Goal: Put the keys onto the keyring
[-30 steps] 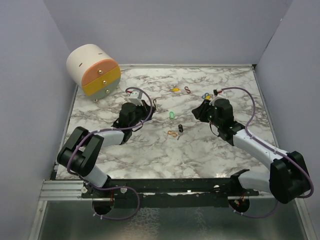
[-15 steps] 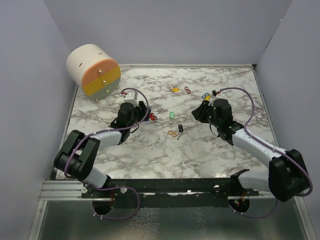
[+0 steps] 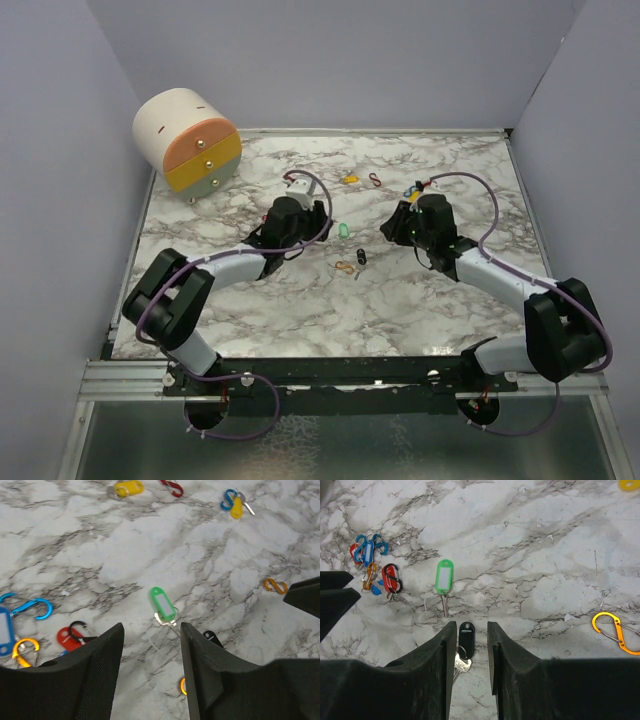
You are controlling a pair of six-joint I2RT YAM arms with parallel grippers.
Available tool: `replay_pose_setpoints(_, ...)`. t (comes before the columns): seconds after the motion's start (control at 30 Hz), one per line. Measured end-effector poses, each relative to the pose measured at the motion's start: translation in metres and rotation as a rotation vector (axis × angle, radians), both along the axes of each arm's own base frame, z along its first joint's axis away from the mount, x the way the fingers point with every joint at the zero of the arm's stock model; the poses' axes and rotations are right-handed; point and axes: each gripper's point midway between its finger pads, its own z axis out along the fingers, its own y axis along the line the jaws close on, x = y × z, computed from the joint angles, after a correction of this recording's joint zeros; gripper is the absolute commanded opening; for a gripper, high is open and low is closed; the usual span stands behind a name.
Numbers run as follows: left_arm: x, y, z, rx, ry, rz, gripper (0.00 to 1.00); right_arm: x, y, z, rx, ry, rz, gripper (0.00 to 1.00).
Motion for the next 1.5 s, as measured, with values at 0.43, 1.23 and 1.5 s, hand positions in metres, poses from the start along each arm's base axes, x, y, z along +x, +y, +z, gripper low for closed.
replay_pose_setpoints(0.43,-0.032,-0.073,-0.022,0.143,0.062,-0.203,0.50,-0.001,-0.011,-0.007,-0.052,0.043,-0.046,0.34)
replay_pose_setpoints(1.23,-0.136,-0.075,-0.054,0.201,0.141,-0.266,0.62,-0.005,-0.025,-0.036,-0.136,0.144,-0.084,0.45)
replay_pose_setpoints(1.5,-0.132,-0.072,-0.066,0.201,0.142,-0.230,0.62,-0.005,-0.025,-0.036,-0.139,0.144,-0.082,0.45)
